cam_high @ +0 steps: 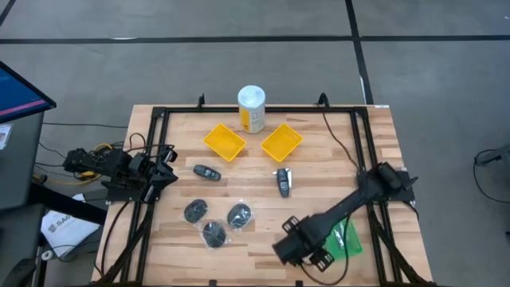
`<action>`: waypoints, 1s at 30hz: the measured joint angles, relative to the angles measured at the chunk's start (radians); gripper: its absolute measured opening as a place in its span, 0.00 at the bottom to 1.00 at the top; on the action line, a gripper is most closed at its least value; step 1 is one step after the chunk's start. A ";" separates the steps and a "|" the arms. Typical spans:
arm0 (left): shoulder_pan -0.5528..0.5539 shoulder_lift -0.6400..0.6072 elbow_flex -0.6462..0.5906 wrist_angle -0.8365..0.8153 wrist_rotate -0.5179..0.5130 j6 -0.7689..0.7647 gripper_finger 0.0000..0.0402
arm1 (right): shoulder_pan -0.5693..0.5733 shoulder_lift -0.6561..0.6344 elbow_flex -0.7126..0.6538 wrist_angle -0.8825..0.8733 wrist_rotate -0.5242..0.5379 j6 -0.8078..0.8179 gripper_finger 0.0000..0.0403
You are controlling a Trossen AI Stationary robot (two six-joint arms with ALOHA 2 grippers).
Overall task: Pick & Place Travel size toiletries
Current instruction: Put the nail cutter into the green bin
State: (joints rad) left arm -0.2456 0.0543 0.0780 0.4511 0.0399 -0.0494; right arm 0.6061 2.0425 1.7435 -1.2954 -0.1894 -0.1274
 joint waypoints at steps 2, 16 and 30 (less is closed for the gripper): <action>0.000 0.000 0.000 -0.001 0.000 0.000 0.01 | 0.016 0.030 0.000 -0.008 0.000 -0.011 0.71; 0.000 0.000 0.000 -0.008 0.037 0.001 0.01 | 0.109 0.149 -0.002 0.050 0.004 -0.014 0.71; 0.000 0.000 0.000 -0.009 0.037 0.000 0.01 | 0.174 0.171 -0.105 0.047 0.007 -0.141 0.71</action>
State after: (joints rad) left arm -0.2455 0.0544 0.0780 0.4424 0.0769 -0.0490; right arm 0.7800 2.2131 1.6383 -1.2488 -0.1822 -0.2688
